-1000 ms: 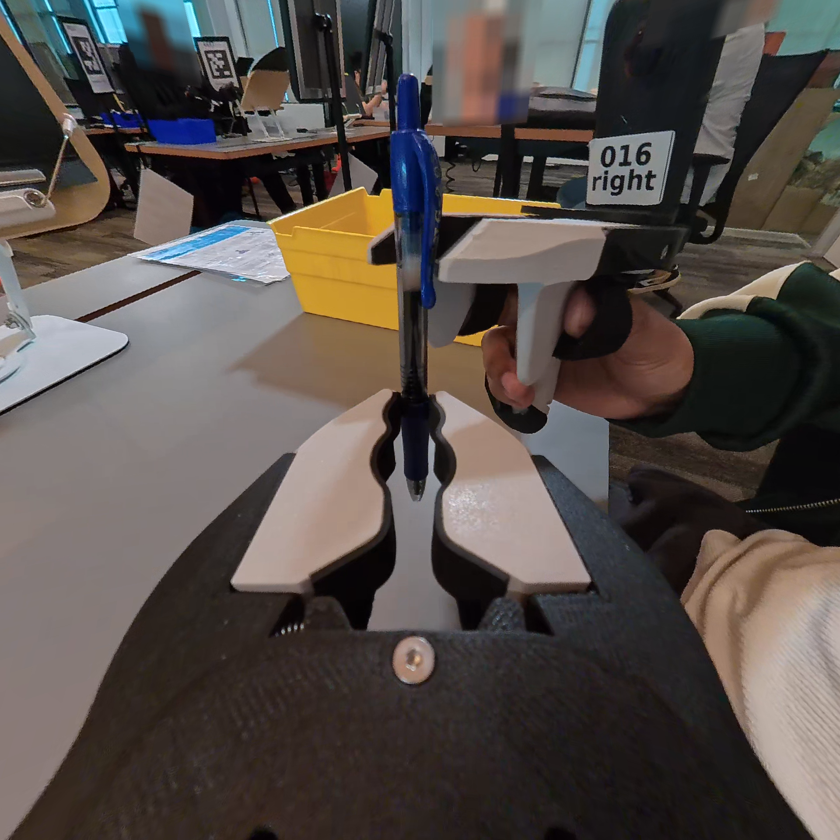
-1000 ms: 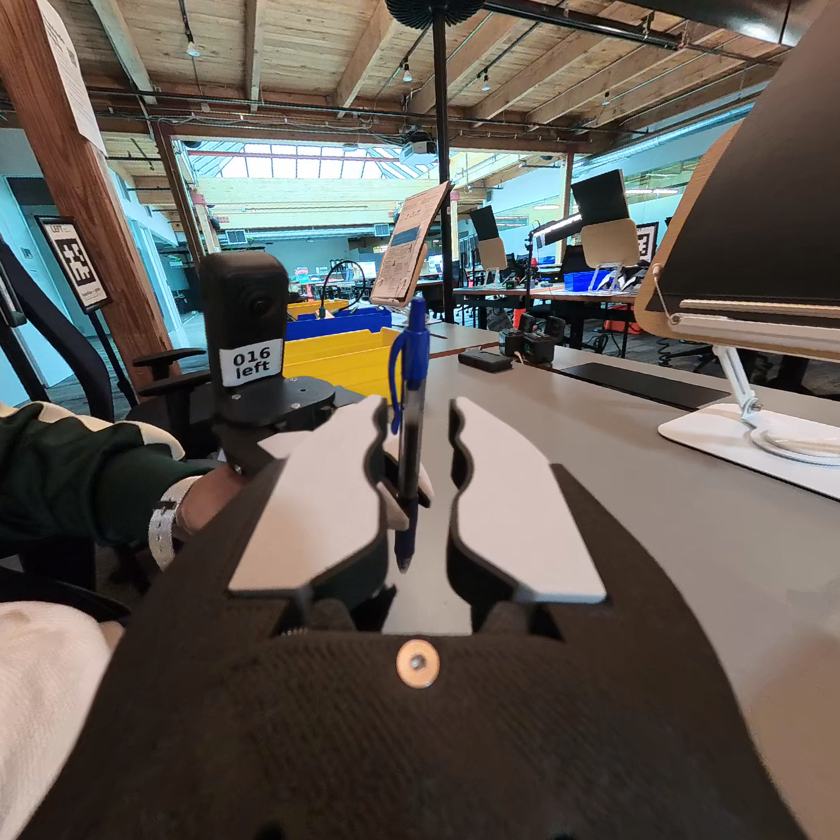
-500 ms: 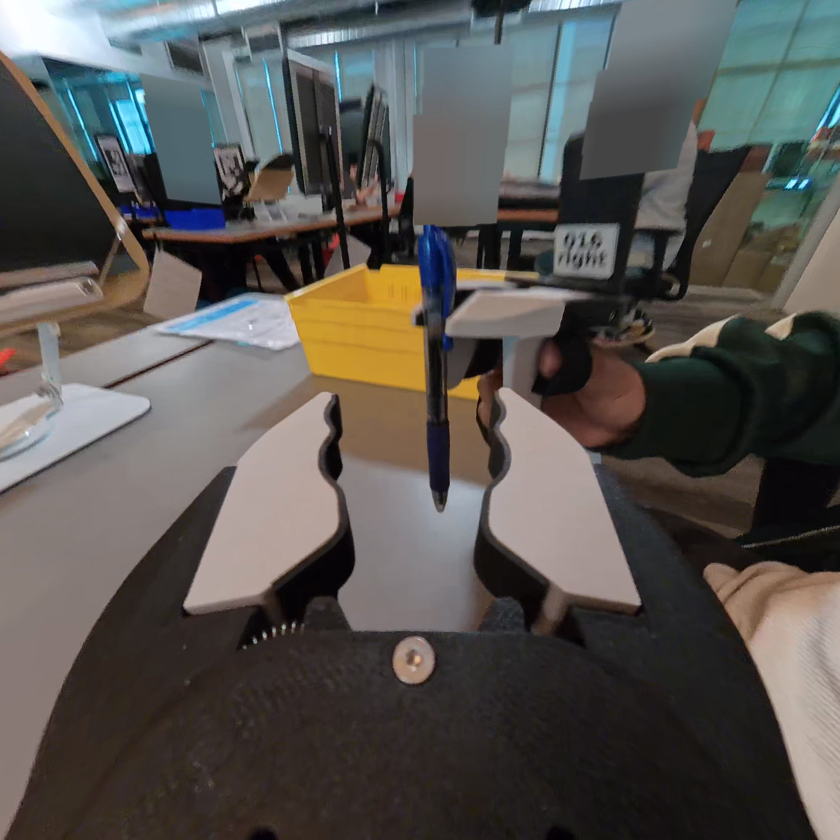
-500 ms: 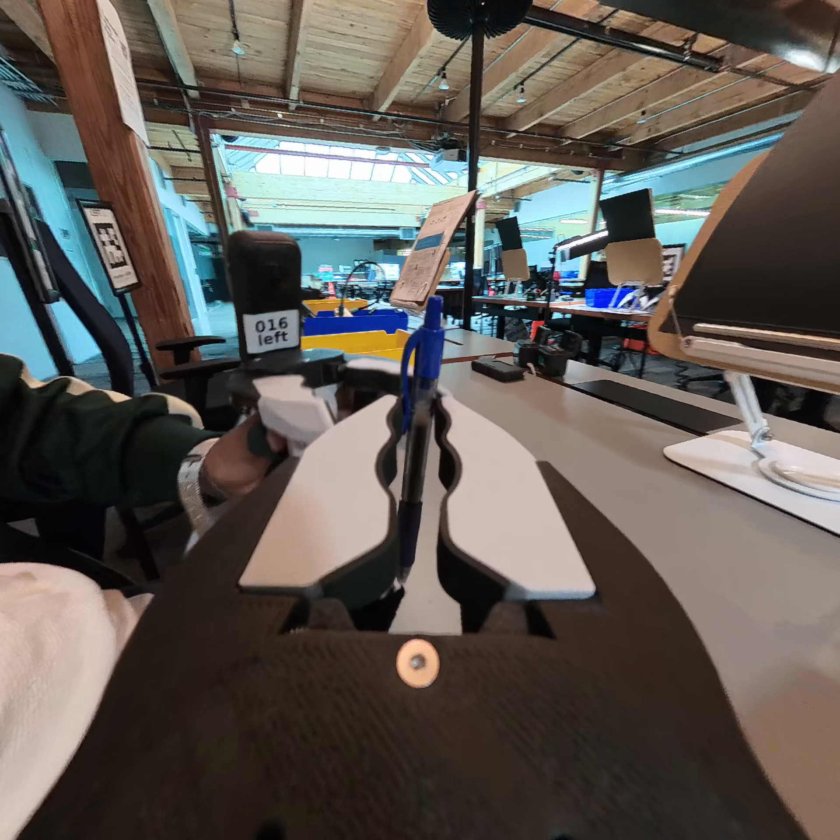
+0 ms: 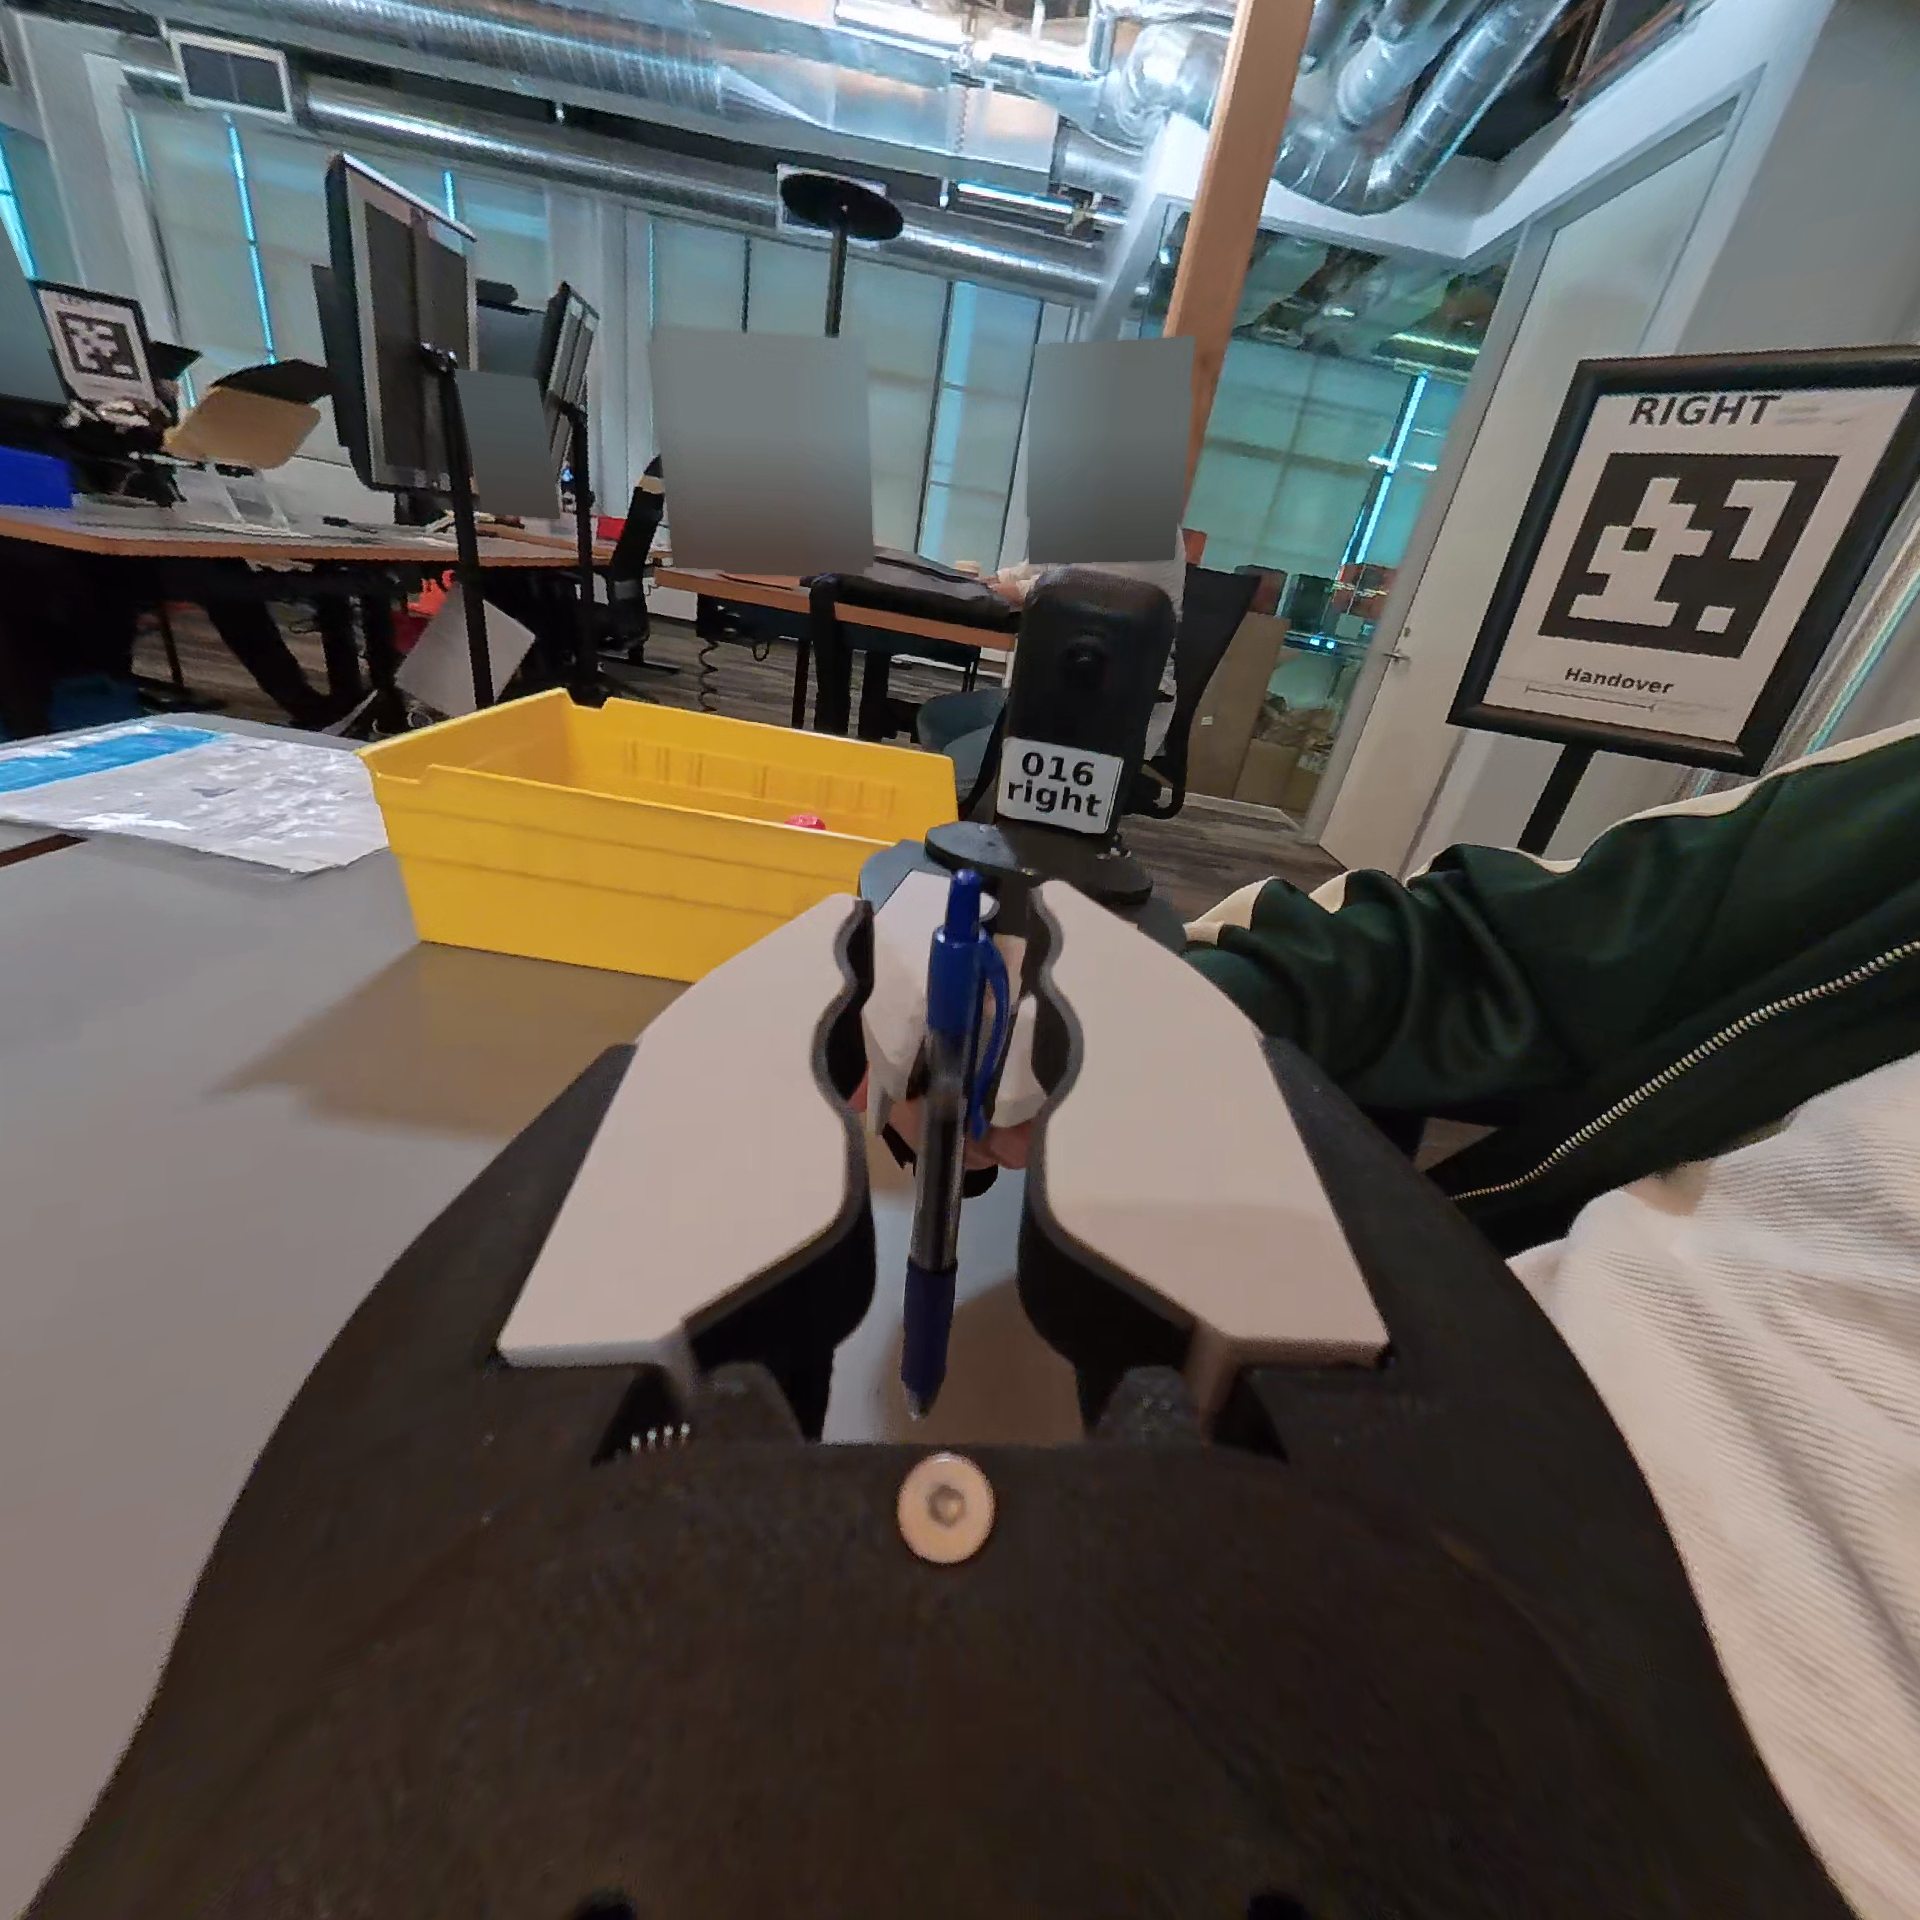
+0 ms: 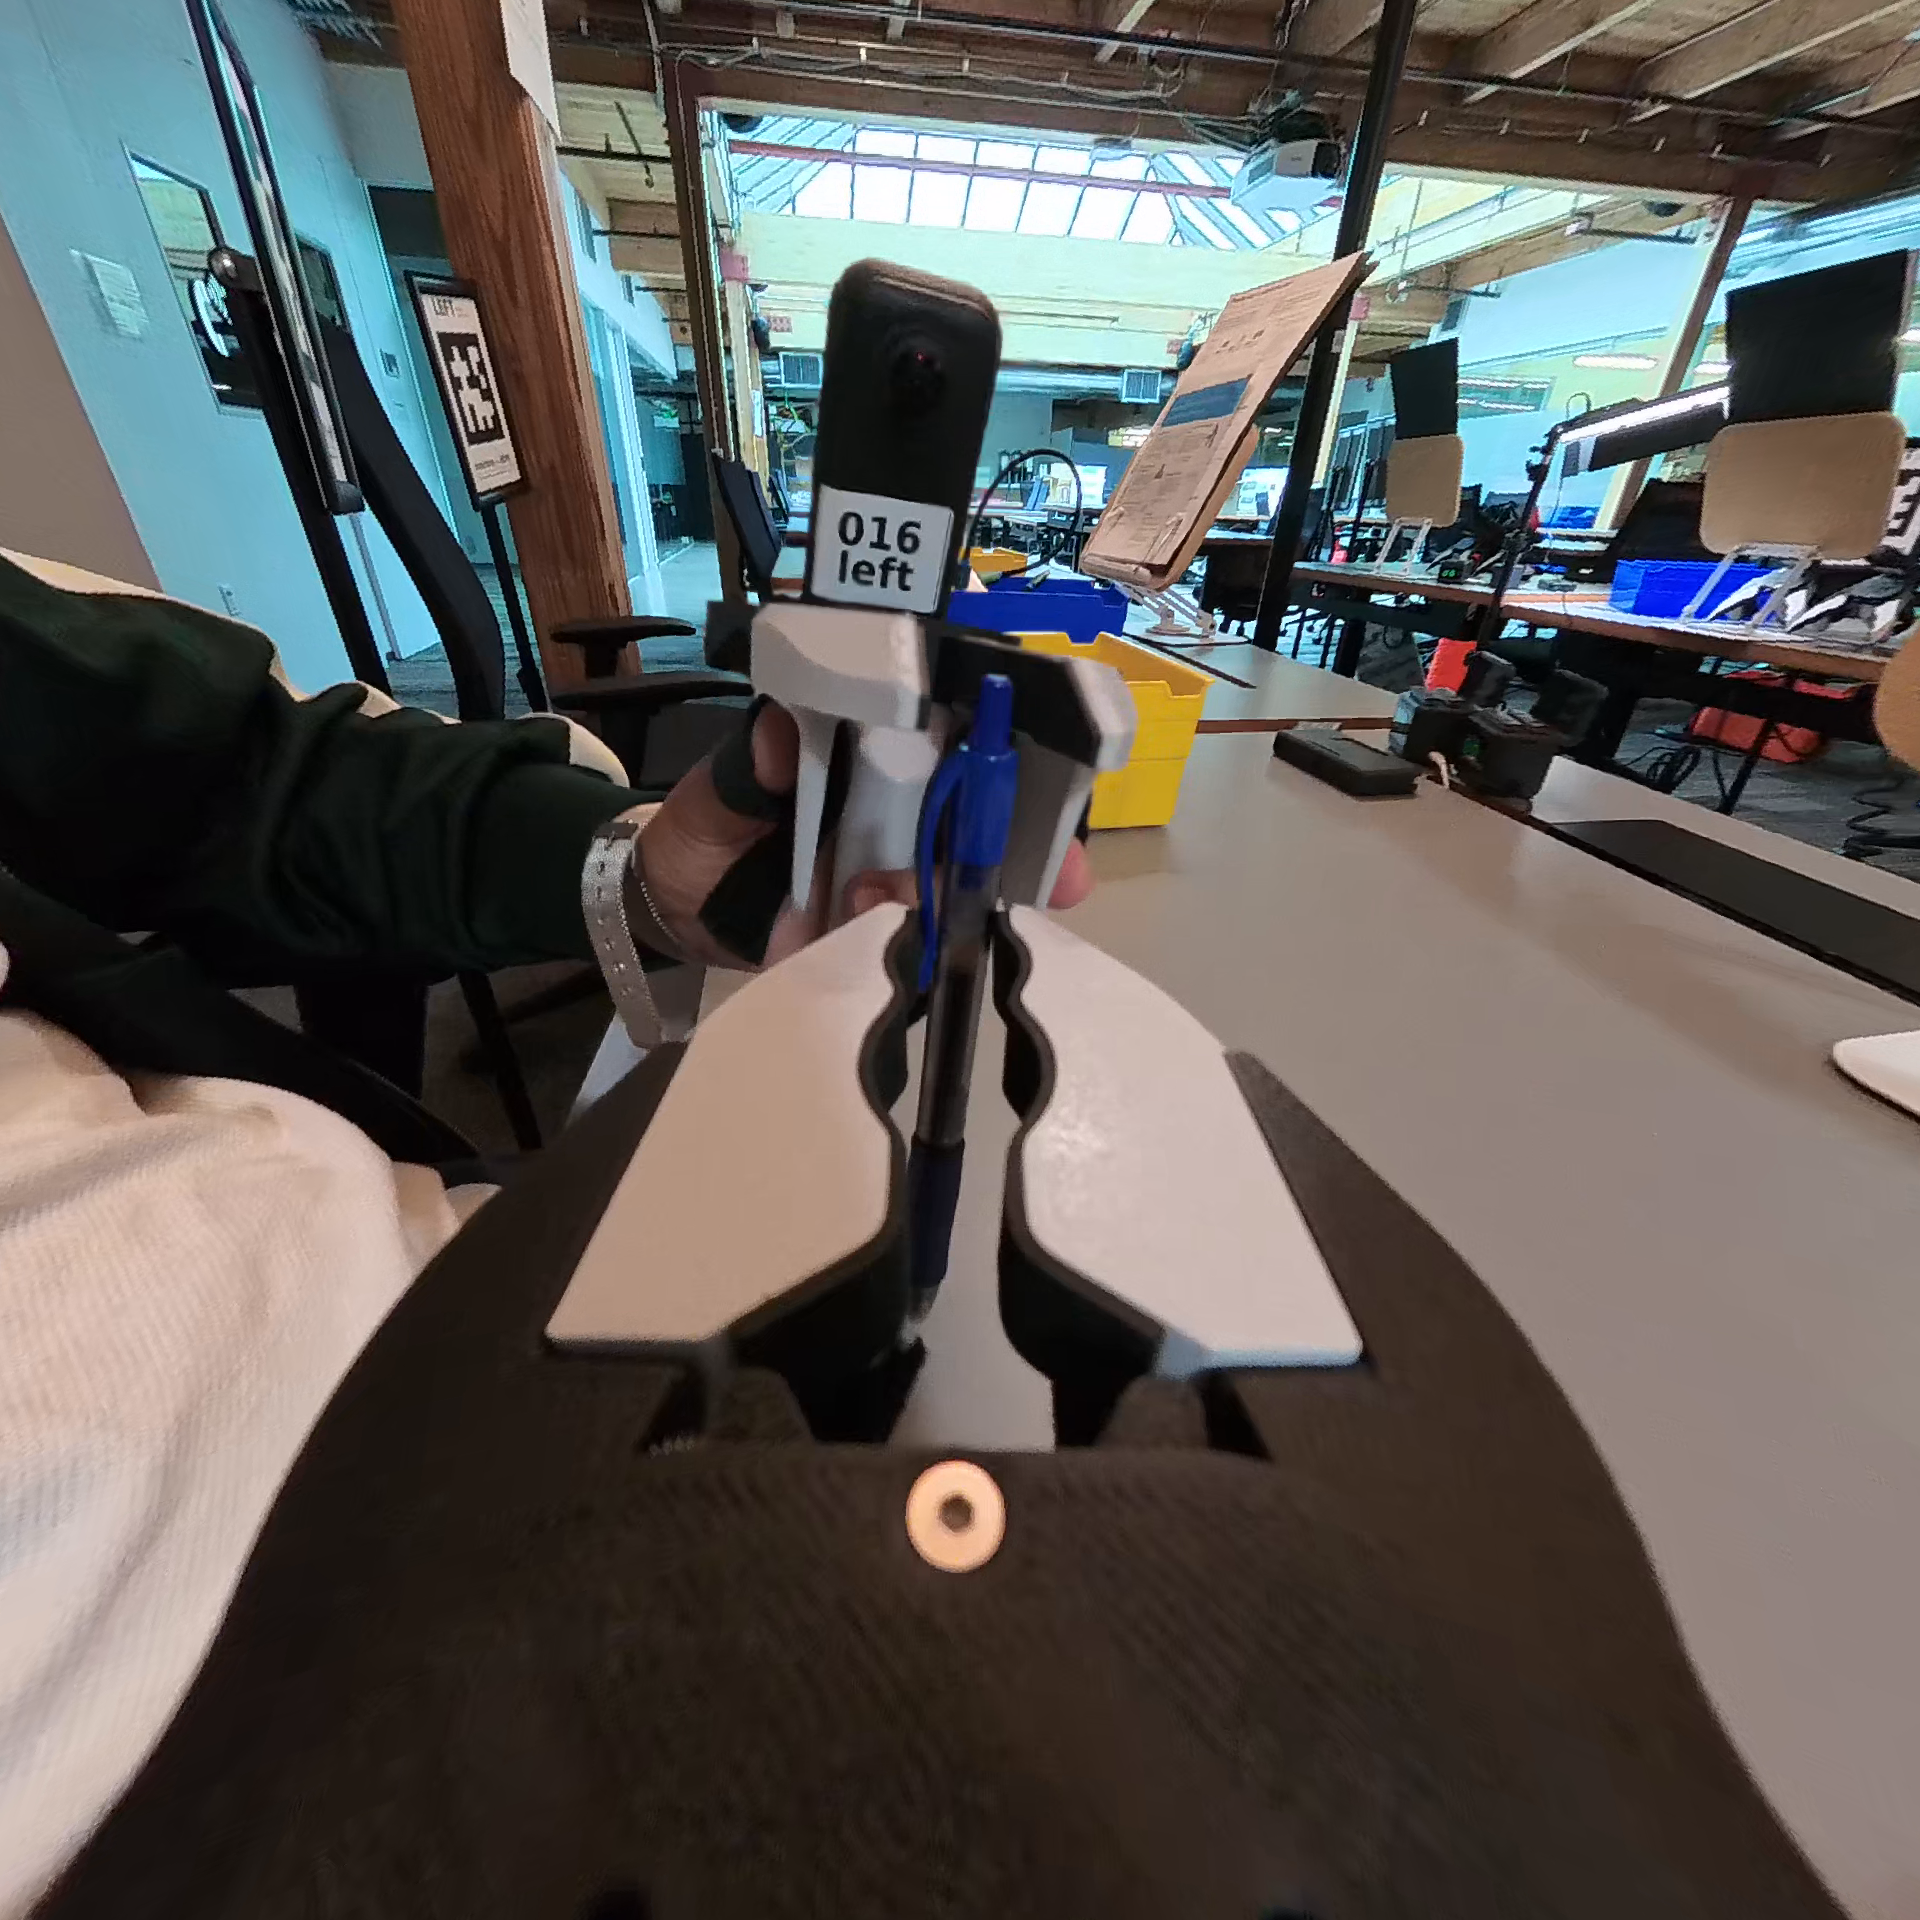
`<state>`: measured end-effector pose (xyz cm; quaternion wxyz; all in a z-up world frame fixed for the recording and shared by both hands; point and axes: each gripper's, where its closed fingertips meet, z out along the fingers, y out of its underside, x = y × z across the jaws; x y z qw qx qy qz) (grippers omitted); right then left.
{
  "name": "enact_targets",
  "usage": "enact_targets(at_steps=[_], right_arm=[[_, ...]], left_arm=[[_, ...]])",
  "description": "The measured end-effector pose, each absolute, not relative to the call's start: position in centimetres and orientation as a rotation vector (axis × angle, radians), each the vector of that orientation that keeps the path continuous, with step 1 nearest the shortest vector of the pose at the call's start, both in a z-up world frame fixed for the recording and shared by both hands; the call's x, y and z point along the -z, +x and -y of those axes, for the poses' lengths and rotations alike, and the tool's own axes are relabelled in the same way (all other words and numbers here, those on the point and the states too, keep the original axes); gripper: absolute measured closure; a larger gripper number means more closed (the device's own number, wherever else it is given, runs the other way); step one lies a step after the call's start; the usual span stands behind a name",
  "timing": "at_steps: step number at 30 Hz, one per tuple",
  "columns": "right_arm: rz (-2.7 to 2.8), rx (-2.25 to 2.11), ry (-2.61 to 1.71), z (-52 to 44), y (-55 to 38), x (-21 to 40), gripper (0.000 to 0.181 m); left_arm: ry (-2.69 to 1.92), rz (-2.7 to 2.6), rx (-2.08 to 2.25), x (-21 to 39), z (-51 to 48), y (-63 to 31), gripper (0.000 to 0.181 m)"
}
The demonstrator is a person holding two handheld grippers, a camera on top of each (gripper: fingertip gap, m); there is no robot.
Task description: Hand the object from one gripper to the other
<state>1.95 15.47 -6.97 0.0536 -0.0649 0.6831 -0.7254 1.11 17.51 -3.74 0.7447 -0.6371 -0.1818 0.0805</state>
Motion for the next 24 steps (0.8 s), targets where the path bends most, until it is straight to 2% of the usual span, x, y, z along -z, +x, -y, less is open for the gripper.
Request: enact_targets(at_steps=[2,3,4,9,10,12,13,15,19,24], right_arm=[[-2.073,2.202,-0.197,-15.5,2.0,7.0,0.168],[-2.071,2.2,-0.199,-15.5,2.0,7.0,0.168],[-2.072,2.198,-0.199,-15.5,2.1,7.0,0.168],[-2.052,2.198,-0.171,-15.4,1.9,6.9,0.163],[-2.035,2.226,-0.139,-15.4,1.5,6.6,0.147],[-1.976,2.346,-0.012,-15.6,-0.1,5.6,0.097],[-1.943,2.411,0.052,-15.9,-0.9,5.0,0.079],[-1.907,2.504,0.149,-16.6,-2.4,4.3,0.058],[-1.89,2.624,0.243,-17.9,-4.3,3.4,0.042],[-1.896,2.588,0.2,-17.6,-3.7,3.6,0.046]], left_arm=[[-1.39,0.383,-0.193,3.4,-17.5,1.3,0.161],[-1.398,0.374,-0.197,3.4,-17.5,1.4,0.172],[-1.411,0.37,-0.206,3.5,-17.5,1.5,0.176],[-1.438,0.363,-0.245,3.6,-17.5,1.4,0.176],[-1.439,0.364,-0.258,3.5,-17.4,1.3,0.176],[-1.438,0.363,-0.281,3.3,-17.2,1.3,0.176],[-1.436,0.363,-0.287,3.2,-17.1,1.3,0.176],[-1.432,0.364,-0.291,2.9,-16.9,1.2,0.176],[-1.422,0.374,-0.294,2.7,-16.4,1.1,0.176],[-1.416,0.383,-0.283,2.8,-16.3,1.0,0.176]])
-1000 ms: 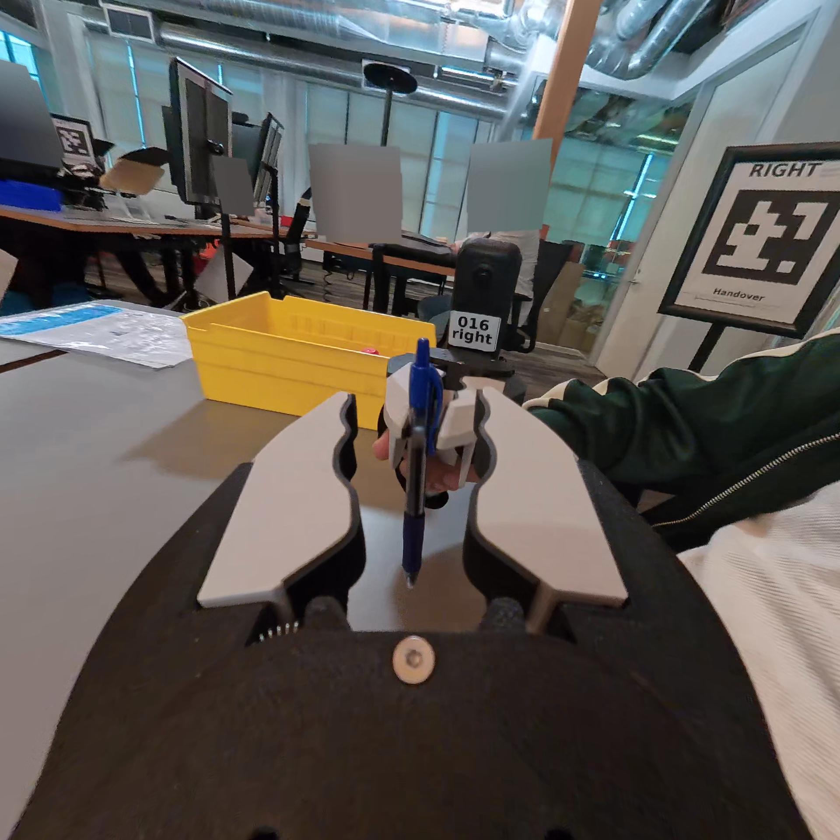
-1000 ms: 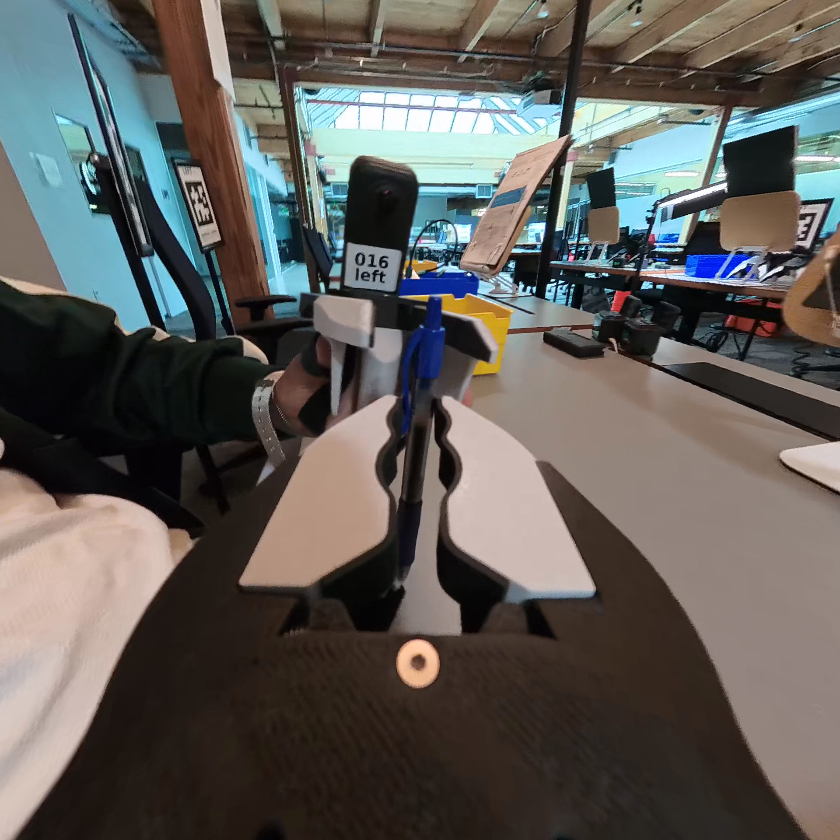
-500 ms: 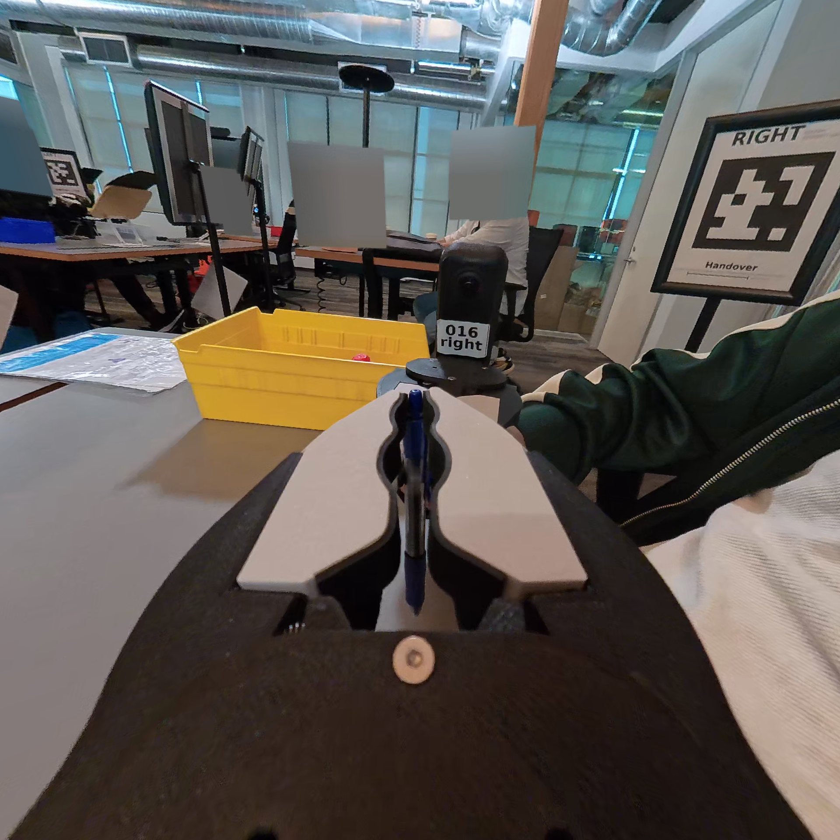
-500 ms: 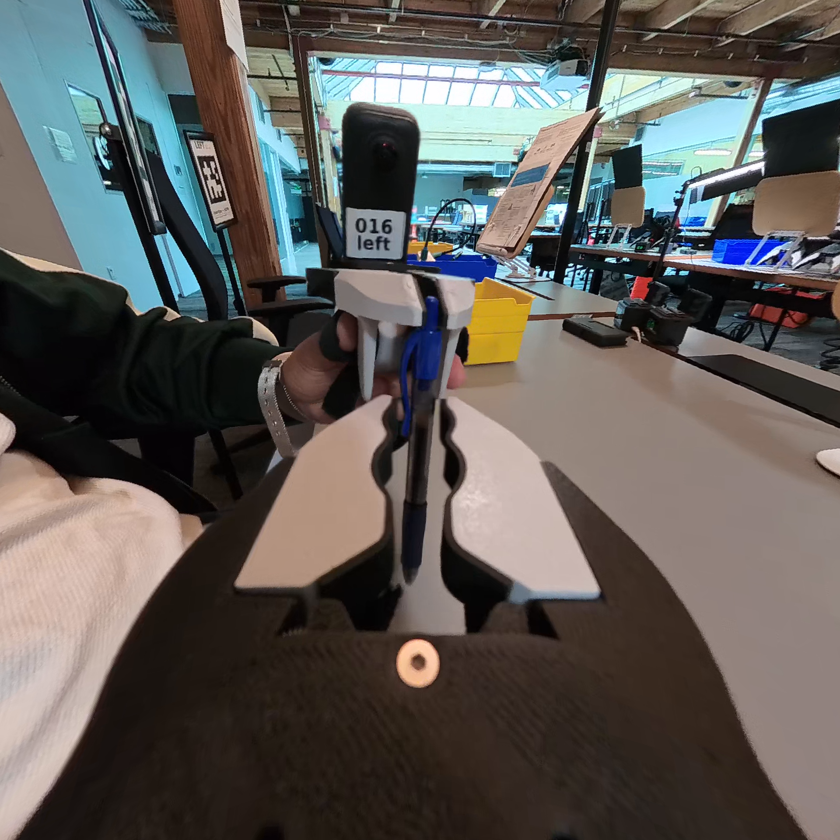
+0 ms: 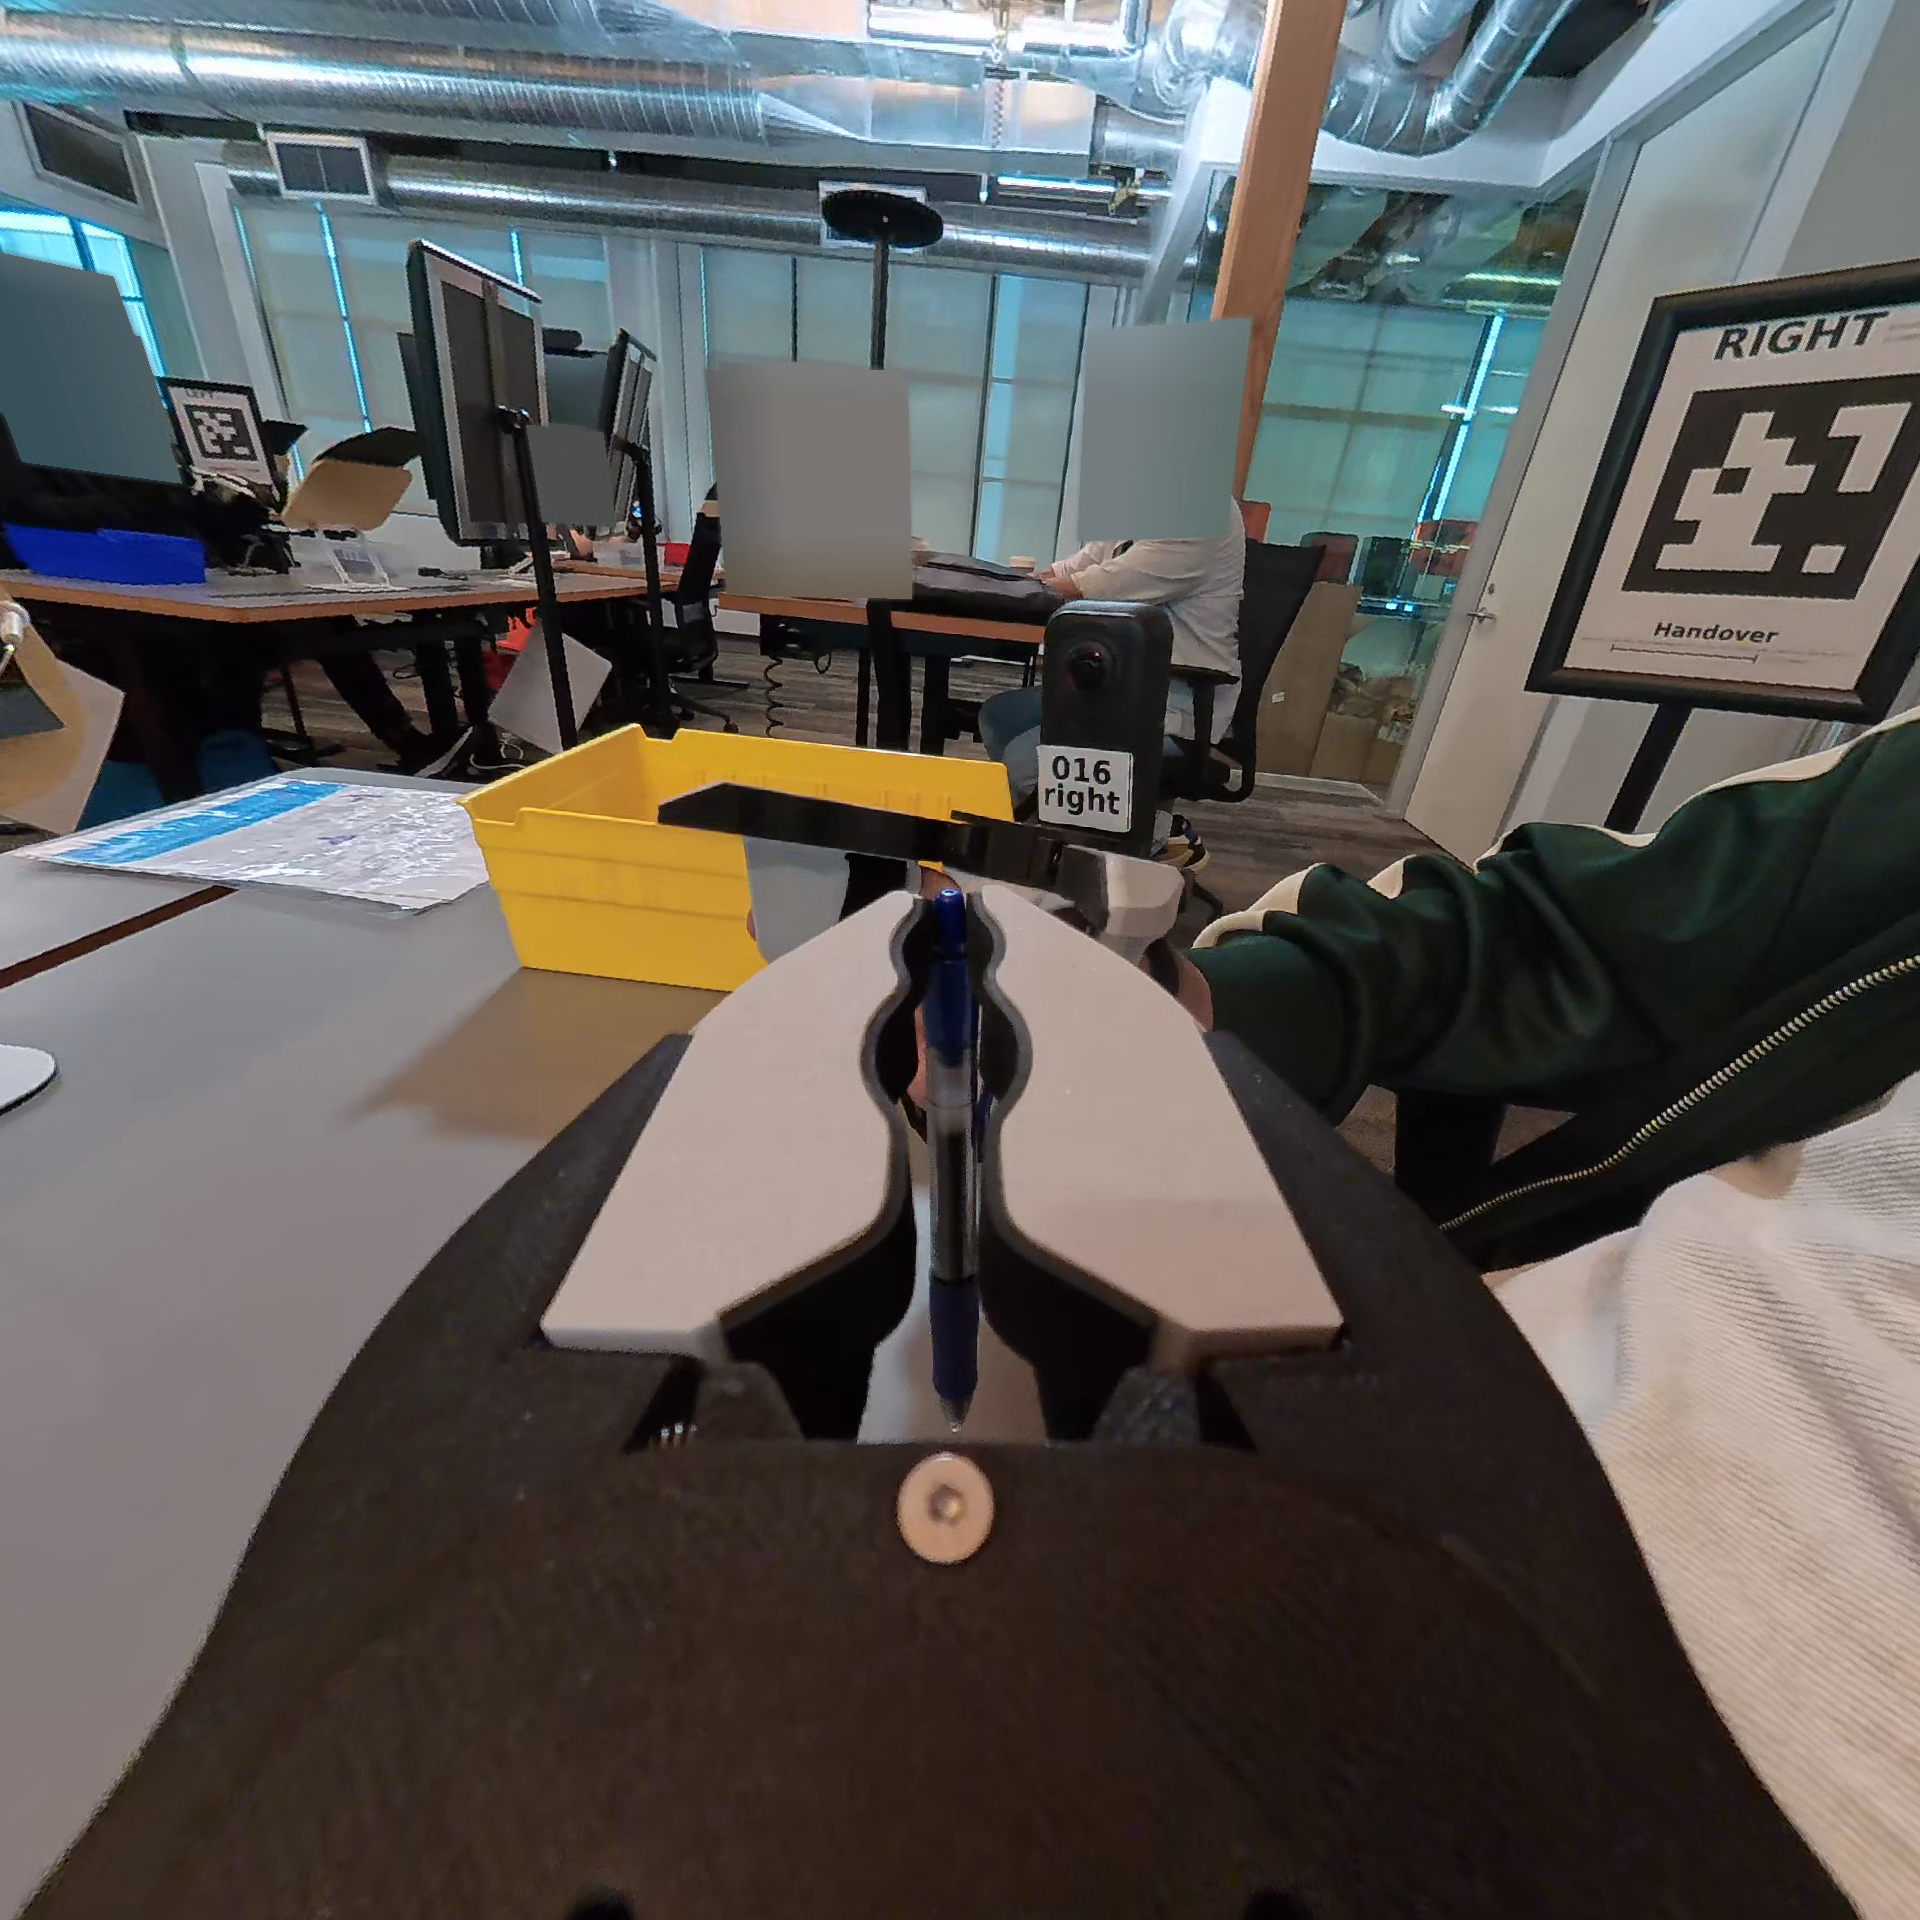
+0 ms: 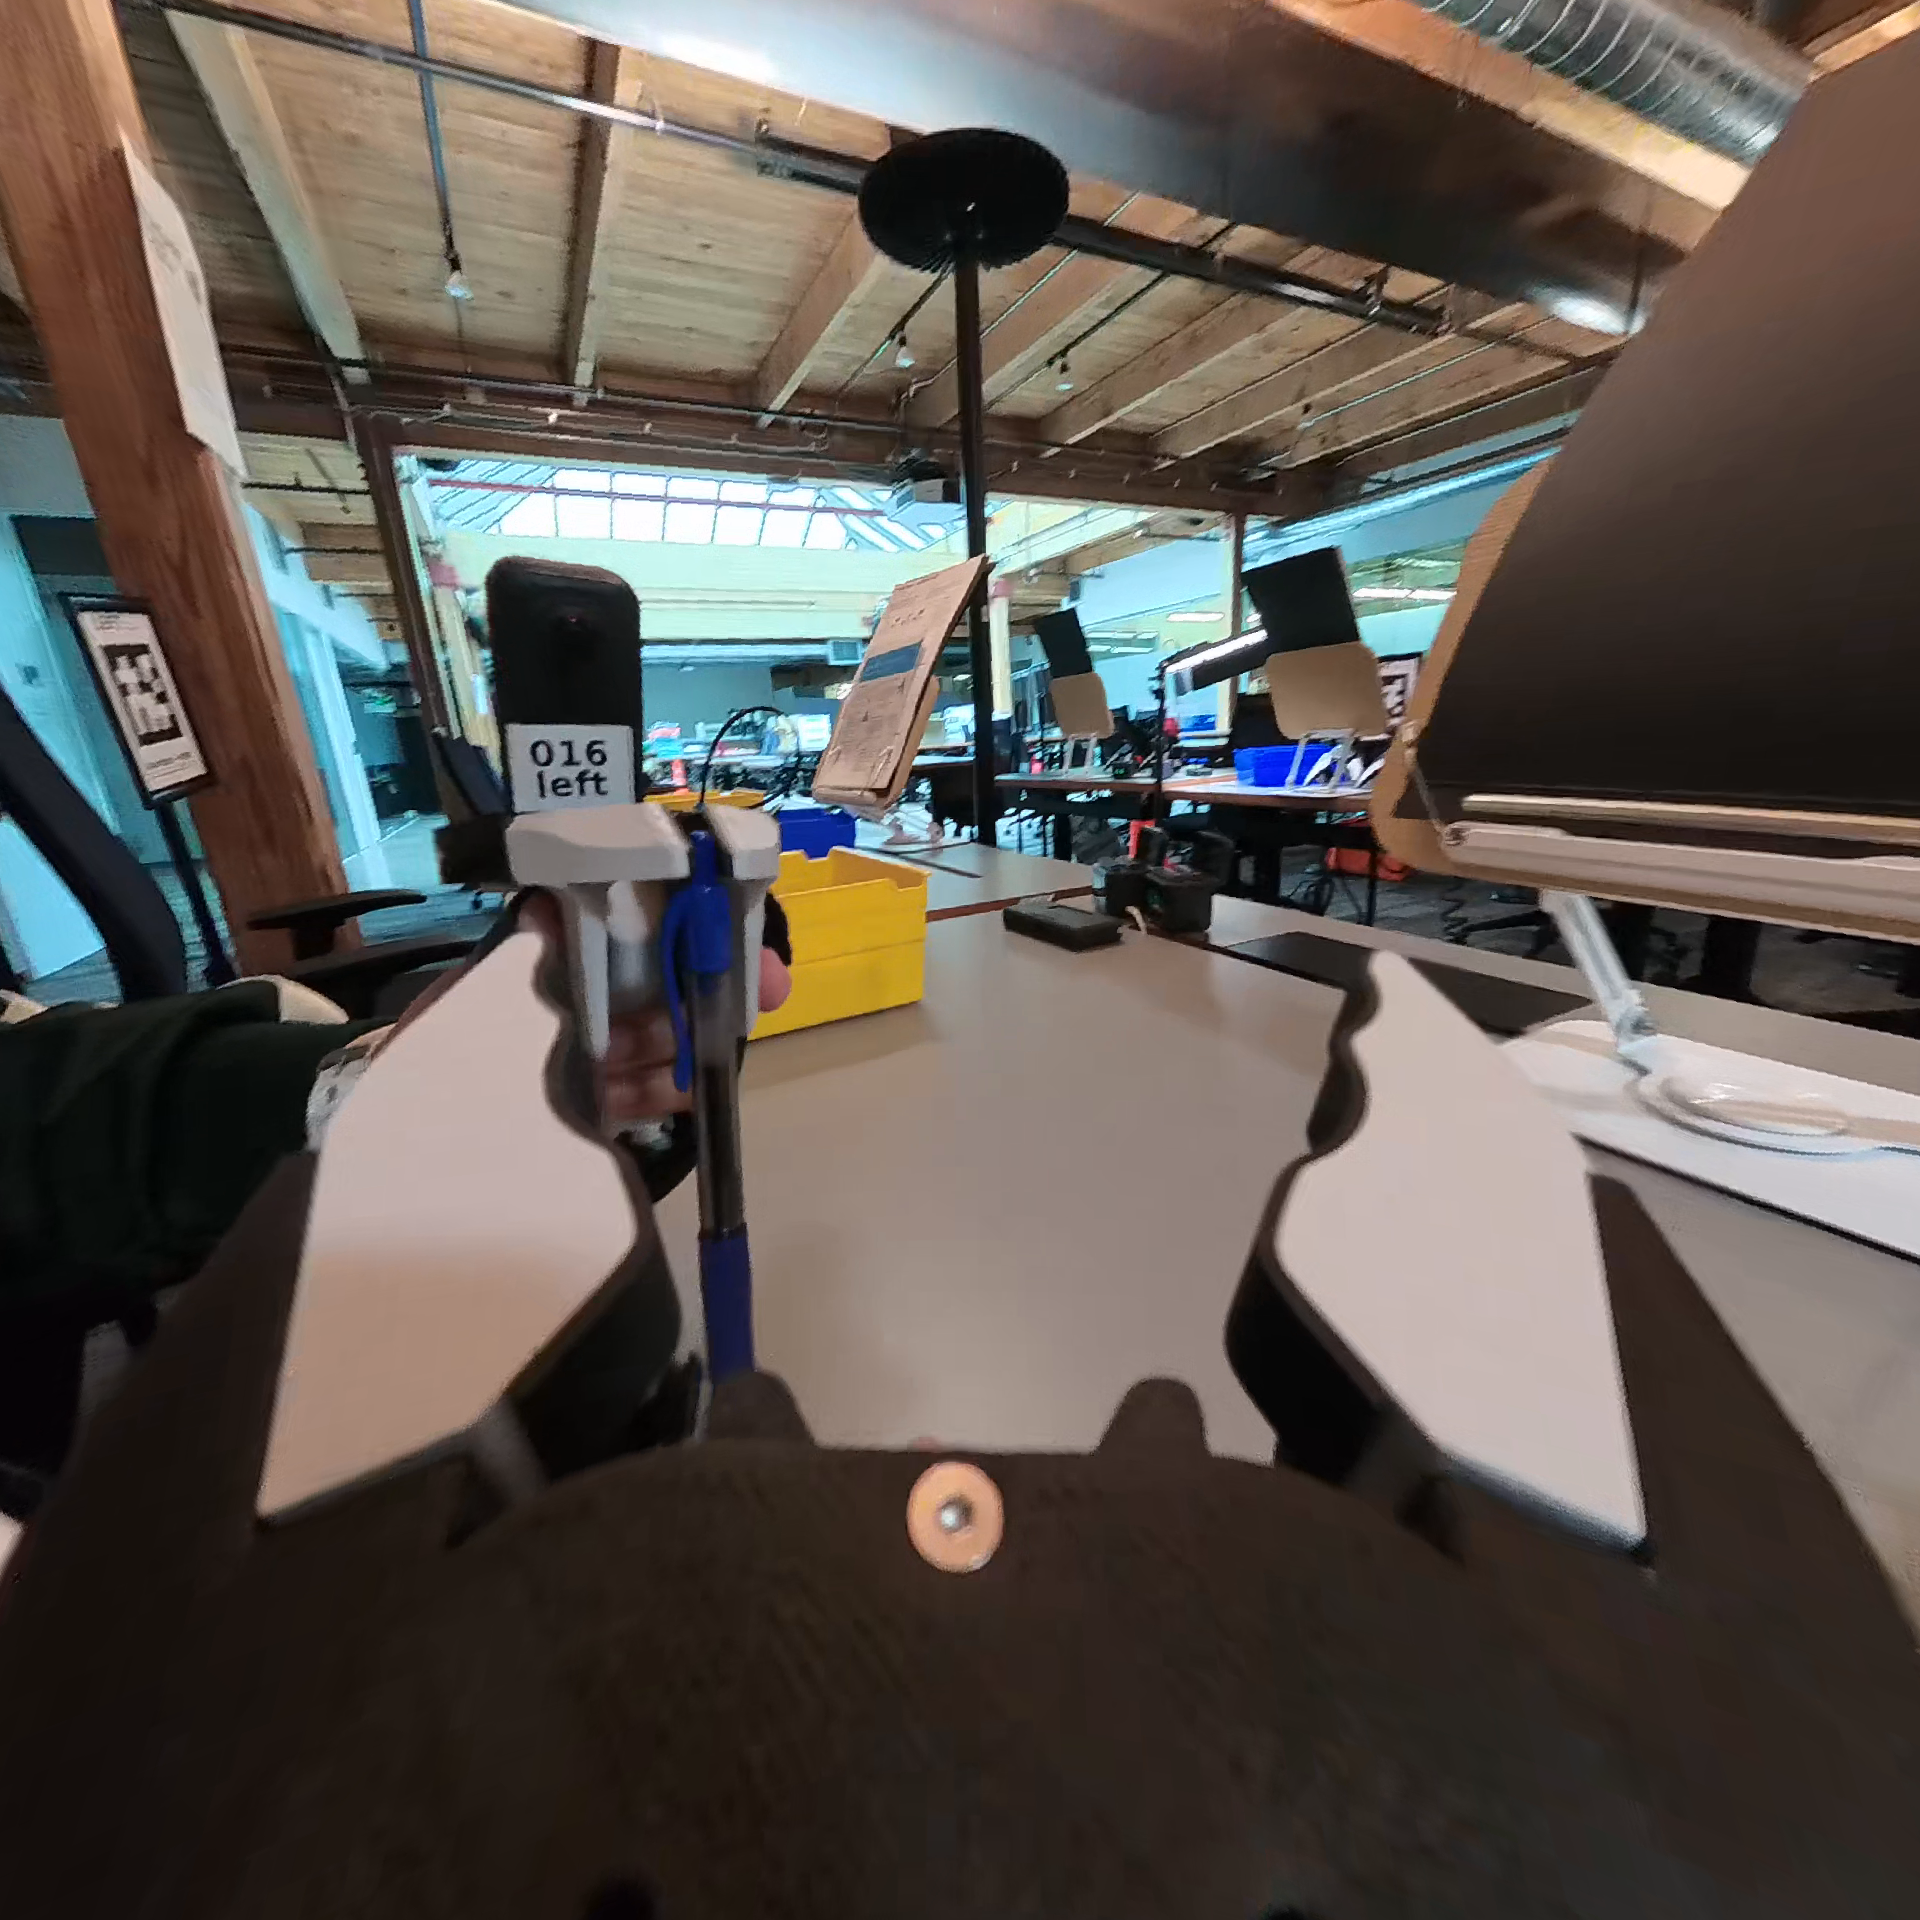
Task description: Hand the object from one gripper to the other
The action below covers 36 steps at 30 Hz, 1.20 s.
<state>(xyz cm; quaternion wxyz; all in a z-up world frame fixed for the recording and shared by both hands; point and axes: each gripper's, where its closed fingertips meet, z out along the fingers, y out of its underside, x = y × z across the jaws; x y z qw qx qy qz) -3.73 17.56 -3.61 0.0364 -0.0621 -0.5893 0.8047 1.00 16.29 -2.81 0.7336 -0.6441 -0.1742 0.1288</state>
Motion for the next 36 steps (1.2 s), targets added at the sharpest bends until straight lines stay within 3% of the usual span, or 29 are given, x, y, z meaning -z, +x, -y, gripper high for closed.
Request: enact_targets(at_steps=[7,15,22,25,29,34,36], right_arm=[[2.231,-2.38,0.117,-15.1,0.8,7.4,0.118],[2.331,-2.206,0.27,-14.3,2.5,9.5,0.169],[2.314,-2.222,0.248,-14.4,2.3,9.0,0.17],[2.276,-2.266,0.217,-14.8,1.9,8.3,0.171],[2.215,-2.295,0.165,-15.5,0.7,7.5,0.171],[2.158,-2.365,0.079,-16.3,-0.5,6.7,0.171],[2.156,-2.387,0.065,-16.3,-0.5,6.6,0.171]], left_arm=[[-1.416,0.381,-0.286,2.7,-16.3,1.1,0.176],[-1.383,0.378,-0.263,2.2,-16.1,1.2,0.176],[-1.38,0.342,-0.286,1.9,-16.3,1.6,0.176],[-1.344,0.36,-0.332,1.5,-16.1,1.0,0.132],[-1.328,0.397,-0.348,2.0,-15.4,0.1,0.106],[-1.403,0.471,-0.15,5.6,-15.5,-0.9,0.111],[-1.47,0.487,-0.059,7.8,-16.0,-0.8,0.123]])
